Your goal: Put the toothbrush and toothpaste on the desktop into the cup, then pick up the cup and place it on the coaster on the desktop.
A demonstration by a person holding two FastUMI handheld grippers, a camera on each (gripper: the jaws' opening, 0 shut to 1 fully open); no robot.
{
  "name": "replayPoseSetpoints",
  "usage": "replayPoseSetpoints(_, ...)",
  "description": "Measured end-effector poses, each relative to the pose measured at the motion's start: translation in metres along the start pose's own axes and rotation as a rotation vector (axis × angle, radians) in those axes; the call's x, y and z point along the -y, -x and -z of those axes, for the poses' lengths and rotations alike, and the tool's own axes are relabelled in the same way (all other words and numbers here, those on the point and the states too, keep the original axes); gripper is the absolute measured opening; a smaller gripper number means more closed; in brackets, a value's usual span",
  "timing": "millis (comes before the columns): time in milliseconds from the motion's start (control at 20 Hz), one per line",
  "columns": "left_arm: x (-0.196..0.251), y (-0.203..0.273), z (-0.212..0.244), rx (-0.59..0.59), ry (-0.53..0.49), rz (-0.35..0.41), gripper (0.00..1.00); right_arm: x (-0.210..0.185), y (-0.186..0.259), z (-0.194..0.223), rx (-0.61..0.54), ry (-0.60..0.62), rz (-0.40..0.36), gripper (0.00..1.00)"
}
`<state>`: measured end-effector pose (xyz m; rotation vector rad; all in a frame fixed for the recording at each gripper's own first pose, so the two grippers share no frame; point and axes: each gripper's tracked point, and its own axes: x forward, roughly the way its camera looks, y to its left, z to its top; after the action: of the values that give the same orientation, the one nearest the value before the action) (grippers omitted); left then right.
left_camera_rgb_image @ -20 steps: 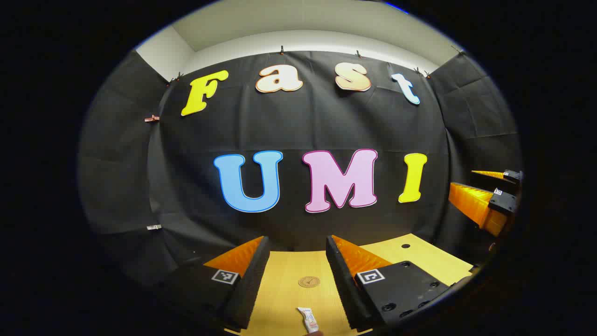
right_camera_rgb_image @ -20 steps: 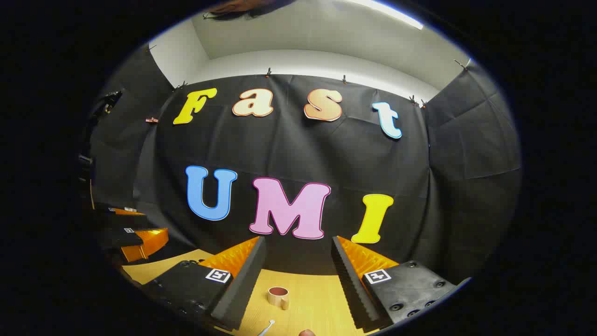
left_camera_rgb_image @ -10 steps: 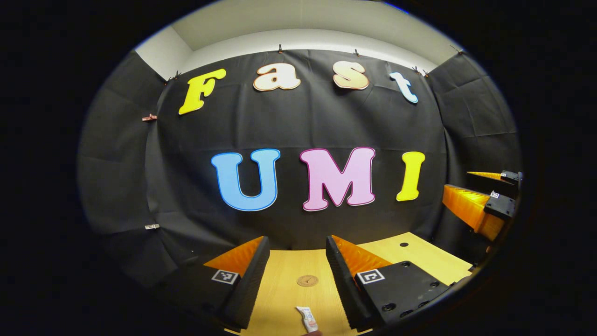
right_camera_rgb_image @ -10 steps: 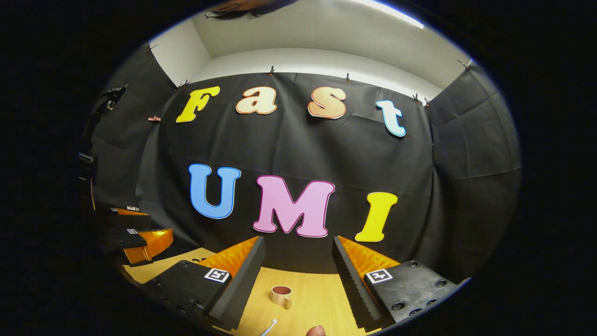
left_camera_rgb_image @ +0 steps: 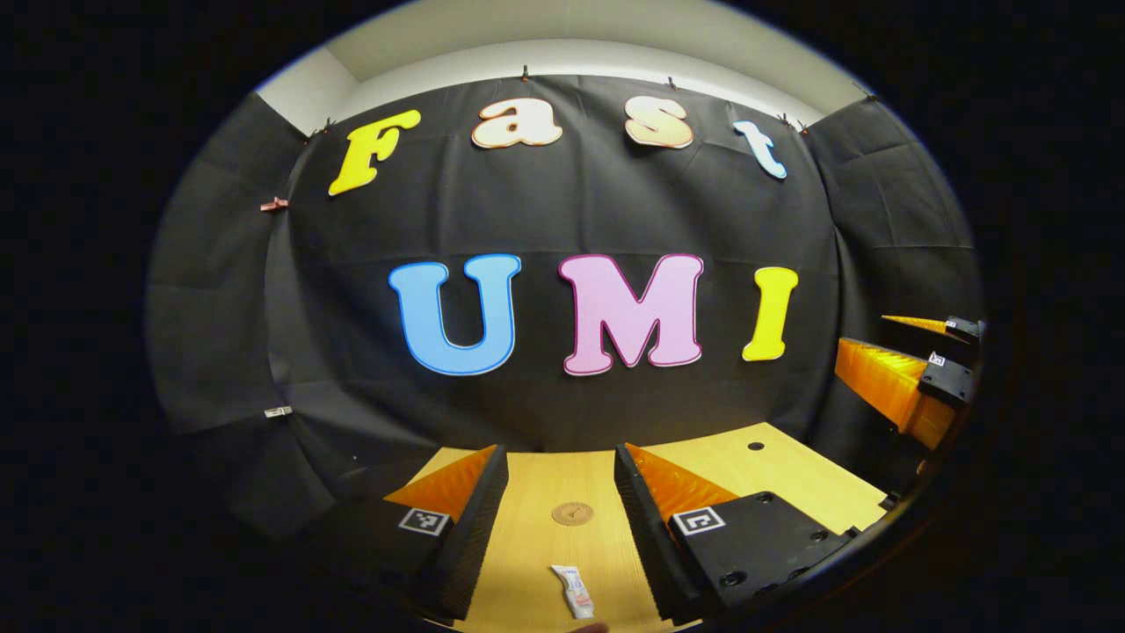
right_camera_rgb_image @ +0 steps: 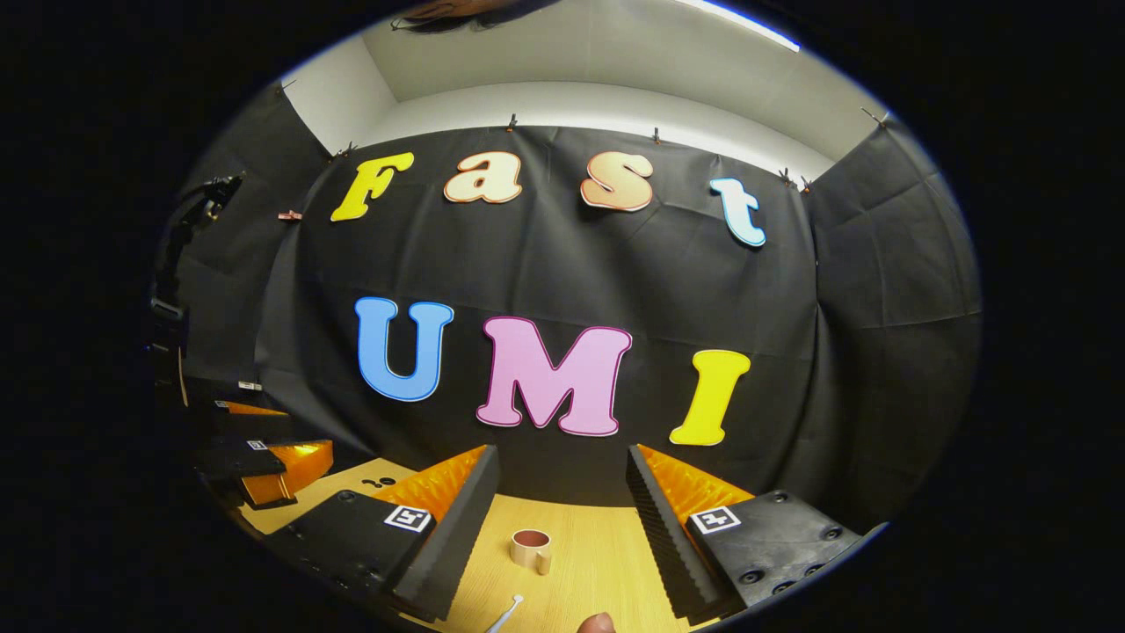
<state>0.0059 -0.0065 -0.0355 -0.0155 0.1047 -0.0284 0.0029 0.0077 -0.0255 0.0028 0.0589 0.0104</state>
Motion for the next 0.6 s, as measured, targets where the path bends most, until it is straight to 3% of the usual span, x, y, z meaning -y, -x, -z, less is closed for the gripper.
replayPoseSetpoints(250,0.016,-0.011,0.062,-0.164,0.020,0.039,0.77,0.002,-0.004,0.033,-0.078,-0.012,-0.001,0.90)
replayPoseSetpoints(600,0.039,-0.043,0.187,-0.506,0.077,0.064,0.78,0.008,-0.012,0.092,-0.215,-0.026,-0.011,0.90)
